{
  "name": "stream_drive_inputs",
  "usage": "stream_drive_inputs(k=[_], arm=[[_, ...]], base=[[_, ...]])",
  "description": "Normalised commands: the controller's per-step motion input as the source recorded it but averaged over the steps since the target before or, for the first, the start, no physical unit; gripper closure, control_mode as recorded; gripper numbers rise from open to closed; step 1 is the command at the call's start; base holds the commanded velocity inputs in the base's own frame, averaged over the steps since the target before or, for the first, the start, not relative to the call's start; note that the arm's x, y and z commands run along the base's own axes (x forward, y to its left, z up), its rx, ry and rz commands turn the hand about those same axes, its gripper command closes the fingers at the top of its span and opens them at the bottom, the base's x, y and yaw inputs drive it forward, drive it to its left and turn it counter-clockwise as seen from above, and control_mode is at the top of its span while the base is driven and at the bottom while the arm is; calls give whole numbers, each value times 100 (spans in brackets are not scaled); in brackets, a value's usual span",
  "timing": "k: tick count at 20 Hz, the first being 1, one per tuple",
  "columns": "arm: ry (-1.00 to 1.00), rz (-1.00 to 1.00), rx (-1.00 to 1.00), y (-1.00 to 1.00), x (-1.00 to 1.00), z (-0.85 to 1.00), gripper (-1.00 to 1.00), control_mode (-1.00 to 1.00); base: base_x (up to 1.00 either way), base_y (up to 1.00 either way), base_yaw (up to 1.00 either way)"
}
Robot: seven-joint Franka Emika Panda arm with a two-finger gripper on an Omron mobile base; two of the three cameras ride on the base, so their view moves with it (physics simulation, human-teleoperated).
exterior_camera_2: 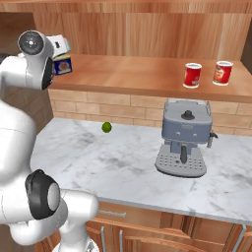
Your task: Stack two cans on top of the other two cans in the cabinet.
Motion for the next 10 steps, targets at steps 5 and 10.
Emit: stream_drive_inputs(k=[5, 10], arm=[[0, 0, 0, 0, 24, -3, 100, -100], [0, 0, 0, 0, 24, -1, 100, -100]], base=[[0, 0, 0], [0, 0, 0]])
